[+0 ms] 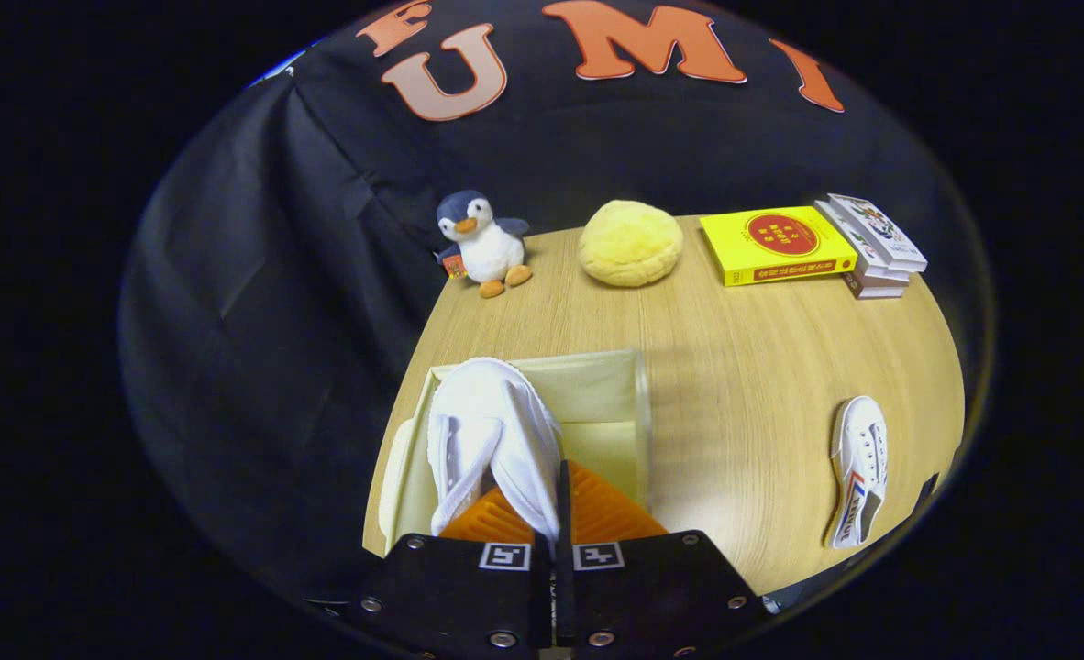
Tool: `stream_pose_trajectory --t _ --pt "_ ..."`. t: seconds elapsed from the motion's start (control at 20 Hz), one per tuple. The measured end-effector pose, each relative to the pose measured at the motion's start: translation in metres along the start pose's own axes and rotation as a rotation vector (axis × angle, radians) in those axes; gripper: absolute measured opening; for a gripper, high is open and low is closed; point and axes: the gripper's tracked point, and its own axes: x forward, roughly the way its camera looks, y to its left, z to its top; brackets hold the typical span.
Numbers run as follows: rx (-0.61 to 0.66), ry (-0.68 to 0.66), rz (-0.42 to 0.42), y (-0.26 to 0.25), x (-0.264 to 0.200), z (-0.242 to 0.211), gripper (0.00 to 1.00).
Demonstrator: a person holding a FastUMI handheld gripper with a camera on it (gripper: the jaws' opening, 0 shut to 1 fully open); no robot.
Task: Open the storage box then place both shoes into the box .Put the left shoe in first, then the right shoe, with the right side of both shoes facing outward in a uniform manner.
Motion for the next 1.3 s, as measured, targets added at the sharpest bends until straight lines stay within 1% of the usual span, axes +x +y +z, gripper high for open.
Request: stream_pose_trajectory --t 0.1,0.25,0.4,0.55,0.75,0.85,0.9,0.95,1.0,1.05,1.1,1.15,1.2,1.25,1.3 --pt "0.001 0.045 -0.020 0.007 0.018 -0.011 0.03" --pt "0.020 0.108 -0.075 0.002 0.042 -0.029 0.02" --pt "0.072 0.159 -0.123 -0.002 0.063 -0.040 0.03" --pt "0.124 0.189 -0.121 0.004 0.083 -0.048 0.03" --pt "0.190 0.314 -0.145 0.005 0.095 -0.076 0.04" --pt "0.229 0.332 -0.097 0.014 0.095 -0.084 0.04" --pt "0.236 0.336 -0.061 0.018 0.094 -0.086 0.07" --pt "0.242 0.348 -0.008 0.027 0.090 -0.088 0.09" --pt "0.246 0.356 0.044 0.035 0.084 -0.087 0.16" --pt "0.255 0.351 0.090 0.040 0.077 -0.084 0.20" --pt "0.264 0.352 0.130 0.044 0.071 -0.081 0.28" --pt "0.271 0.348 0.174 0.046 0.062 -0.077 0.32" --pt "0.279 0.343 0.215 0.047 0.053 -0.072 0.38" --pt "0.290 0.335 0.253 0.045 0.042 -0.067 0.41" --pt "0.299 0.326 0.288 0.042 0.031 -0.062 0.49"
